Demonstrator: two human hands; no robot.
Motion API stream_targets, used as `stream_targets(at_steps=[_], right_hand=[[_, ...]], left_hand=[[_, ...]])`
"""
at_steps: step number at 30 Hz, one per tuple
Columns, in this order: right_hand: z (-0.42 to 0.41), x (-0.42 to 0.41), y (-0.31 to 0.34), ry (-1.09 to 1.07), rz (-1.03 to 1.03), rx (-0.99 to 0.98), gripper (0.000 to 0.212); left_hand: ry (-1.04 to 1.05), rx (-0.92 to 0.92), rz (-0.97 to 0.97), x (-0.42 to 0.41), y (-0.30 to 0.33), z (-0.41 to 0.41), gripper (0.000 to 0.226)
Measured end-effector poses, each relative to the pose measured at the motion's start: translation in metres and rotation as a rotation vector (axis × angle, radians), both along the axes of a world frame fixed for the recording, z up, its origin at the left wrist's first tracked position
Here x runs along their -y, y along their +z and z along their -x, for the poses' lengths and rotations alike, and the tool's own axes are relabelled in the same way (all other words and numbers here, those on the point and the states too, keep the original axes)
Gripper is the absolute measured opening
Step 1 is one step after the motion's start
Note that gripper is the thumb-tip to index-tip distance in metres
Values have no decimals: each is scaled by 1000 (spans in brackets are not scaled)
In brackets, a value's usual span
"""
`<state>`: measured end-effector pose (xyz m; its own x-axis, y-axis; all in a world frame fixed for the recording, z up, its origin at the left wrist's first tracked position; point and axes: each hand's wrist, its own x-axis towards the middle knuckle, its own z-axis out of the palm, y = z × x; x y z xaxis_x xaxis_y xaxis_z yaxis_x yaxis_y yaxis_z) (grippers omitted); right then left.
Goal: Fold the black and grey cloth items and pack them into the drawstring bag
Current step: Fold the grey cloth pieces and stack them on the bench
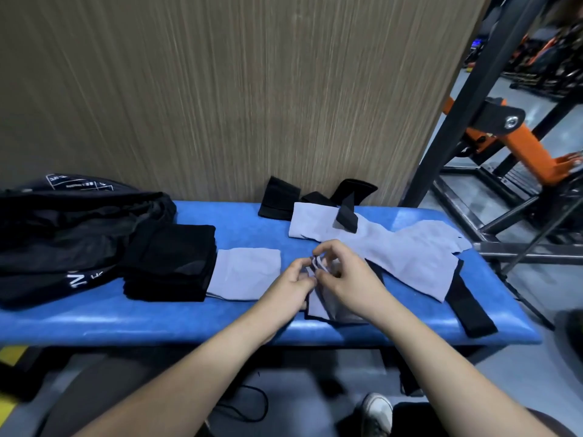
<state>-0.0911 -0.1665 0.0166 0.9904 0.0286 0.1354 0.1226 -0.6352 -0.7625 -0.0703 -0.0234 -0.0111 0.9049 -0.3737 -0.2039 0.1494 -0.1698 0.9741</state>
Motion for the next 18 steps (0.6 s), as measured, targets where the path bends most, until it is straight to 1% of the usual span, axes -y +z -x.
stream_targets(at_steps=[1,2,5,6,8,9,12,13,14,15,18], right_hand=[[0,-2,1,10,-29,-32,22],[1,-3,2,18,-100,-68,20],[4,1,7,19,-341,-150,19],[4,3,9,6,-384,-164,20],[4,11,13,-40,-426,-155,21],[4,16,13,-78,-409,-120,21],[1,35,9,-237,-174,26,22],[1,41,9,-261,-150,31,23],[1,45,10,-261,-201,-2,26],[2,46,11,-238,-302,-61,28],[3,36,18,-97,-605,-220,37]], left_hand=[[15,-32,42,-1,0,0,32],[25,-54,67,-1,-1,1,34],[22,-46,36,-8,-1,2,68],[25,-25,26,-9,-1,2,69],[33,28,47,-8,2,4,60],[39,61,65,-7,5,5,56],[58,119,132,-8,11,3,59],[64,134,166,-10,16,3,59],[70,148,191,-11,19,1,58],[74,169,220,-13,25,1,57],[124,224,256,-23,37,1,51]])
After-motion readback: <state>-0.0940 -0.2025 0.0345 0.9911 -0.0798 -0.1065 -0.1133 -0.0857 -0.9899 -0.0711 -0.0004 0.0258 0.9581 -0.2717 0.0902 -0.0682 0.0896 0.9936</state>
